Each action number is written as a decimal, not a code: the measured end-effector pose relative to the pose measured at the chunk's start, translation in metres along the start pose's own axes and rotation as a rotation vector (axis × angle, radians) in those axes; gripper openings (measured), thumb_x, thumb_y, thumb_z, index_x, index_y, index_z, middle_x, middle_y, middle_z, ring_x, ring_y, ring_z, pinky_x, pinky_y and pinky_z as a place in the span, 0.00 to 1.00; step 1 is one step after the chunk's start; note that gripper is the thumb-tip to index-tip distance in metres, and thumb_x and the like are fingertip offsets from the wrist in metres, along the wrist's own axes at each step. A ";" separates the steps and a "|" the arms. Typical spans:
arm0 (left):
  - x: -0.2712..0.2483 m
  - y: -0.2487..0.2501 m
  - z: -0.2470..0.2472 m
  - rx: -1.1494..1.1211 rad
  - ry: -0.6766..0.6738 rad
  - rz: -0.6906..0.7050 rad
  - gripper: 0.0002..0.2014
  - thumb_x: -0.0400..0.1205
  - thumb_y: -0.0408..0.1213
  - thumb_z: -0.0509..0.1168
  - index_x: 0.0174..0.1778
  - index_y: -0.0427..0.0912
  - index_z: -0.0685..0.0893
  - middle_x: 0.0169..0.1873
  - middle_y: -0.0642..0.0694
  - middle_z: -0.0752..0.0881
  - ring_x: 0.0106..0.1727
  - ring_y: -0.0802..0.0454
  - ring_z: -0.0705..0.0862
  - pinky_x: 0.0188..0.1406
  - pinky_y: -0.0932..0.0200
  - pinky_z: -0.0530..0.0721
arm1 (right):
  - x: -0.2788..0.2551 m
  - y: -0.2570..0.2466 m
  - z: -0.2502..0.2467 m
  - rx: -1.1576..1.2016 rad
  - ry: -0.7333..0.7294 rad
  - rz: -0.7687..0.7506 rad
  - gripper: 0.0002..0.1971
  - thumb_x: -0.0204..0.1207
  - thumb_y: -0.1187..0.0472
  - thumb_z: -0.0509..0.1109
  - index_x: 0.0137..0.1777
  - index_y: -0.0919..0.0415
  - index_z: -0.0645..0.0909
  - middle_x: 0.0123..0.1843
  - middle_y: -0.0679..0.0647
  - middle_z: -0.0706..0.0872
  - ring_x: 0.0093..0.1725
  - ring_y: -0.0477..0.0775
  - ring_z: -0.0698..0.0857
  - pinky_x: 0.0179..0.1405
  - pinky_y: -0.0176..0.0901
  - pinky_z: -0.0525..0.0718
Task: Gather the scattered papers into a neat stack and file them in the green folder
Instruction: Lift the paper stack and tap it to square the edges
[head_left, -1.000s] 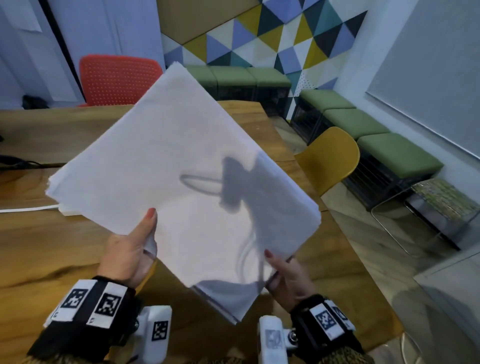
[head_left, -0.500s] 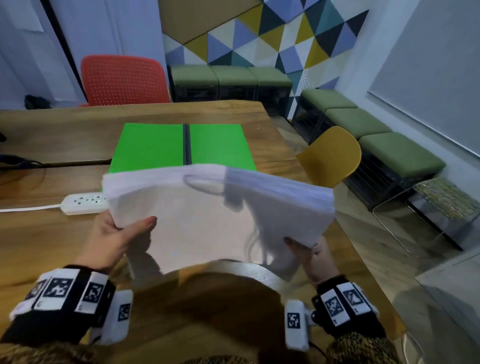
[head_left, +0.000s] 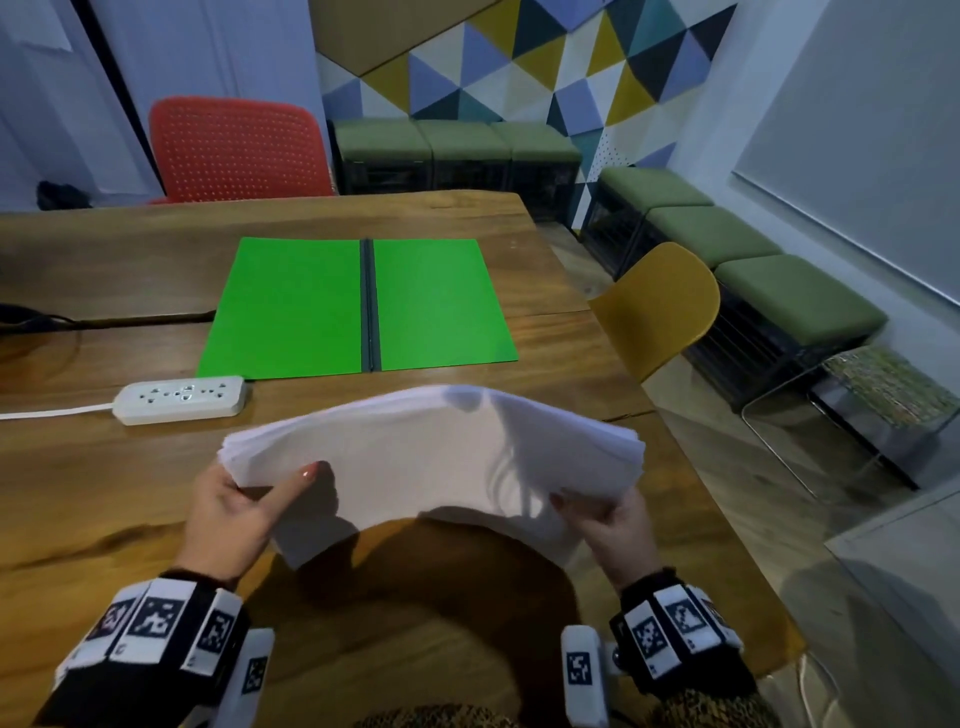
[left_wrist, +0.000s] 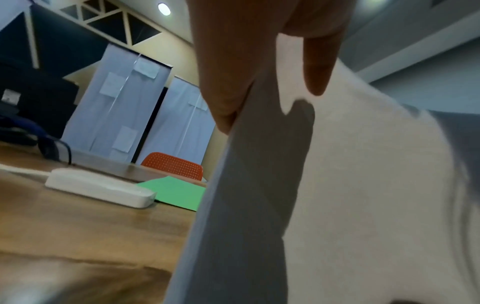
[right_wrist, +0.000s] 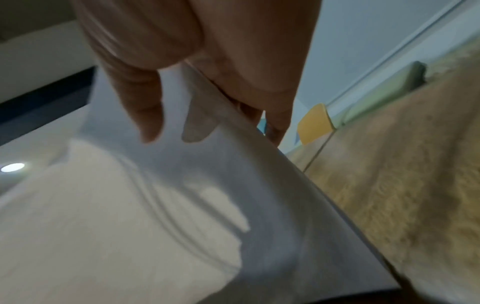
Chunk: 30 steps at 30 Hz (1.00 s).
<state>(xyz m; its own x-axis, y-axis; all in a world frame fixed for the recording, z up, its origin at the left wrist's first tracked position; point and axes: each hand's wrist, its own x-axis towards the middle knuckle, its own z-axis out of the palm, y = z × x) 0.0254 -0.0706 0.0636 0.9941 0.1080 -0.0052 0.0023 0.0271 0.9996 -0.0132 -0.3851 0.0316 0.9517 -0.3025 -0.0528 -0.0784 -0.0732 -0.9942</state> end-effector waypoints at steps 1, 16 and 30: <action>0.000 0.003 0.001 0.039 0.041 0.002 0.43 0.44 0.61 0.79 0.56 0.53 0.79 0.54 0.48 0.84 0.54 0.59 0.84 0.47 0.59 0.86 | -0.003 -0.010 0.001 0.016 -0.014 -0.004 0.45 0.47 0.48 0.86 0.65 0.58 0.73 0.56 0.53 0.83 0.54 0.47 0.84 0.47 0.35 0.87; 0.010 0.008 0.023 -0.071 0.429 0.041 0.20 0.76 0.47 0.68 0.63 0.52 0.74 0.54 0.49 0.79 0.46 0.61 0.76 0.53 0.56 0.76 | 0.013 -0.057 0.031 0.135 0.428 -0.057 0.21 0.72 0.52 0.65 0.65 0.55 0.72 0.57 0.49 0.77 0.46 0.41 0.77 0.37 0.37 0.75; 0.015 0.011 0.023 -0.106 0.446 -0.010 0.12 0.77 0.46 0.67 0.54 0.51 0.76 0.45 0.50 0.80 0.43 0.57 0.77 0.49 0.56 0.75 | 0.019 -0.048 0.034 0.076 0.446 -0.052 0.19 0.72 0.47 0.66 0.55 0.59 0.75 0.42 0.50 0.81 0.40 0.50 0.82 0.34 0.40 0.79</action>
<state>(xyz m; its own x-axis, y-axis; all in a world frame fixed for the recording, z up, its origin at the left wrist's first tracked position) 0.0427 -0.0920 0.0752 0.8505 0.5237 -0.0487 -0.0228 0.1292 0.9914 0.0190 -0.3549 0.0755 0.7317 -0.6811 0.0261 0.0042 -0.0338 -0.9994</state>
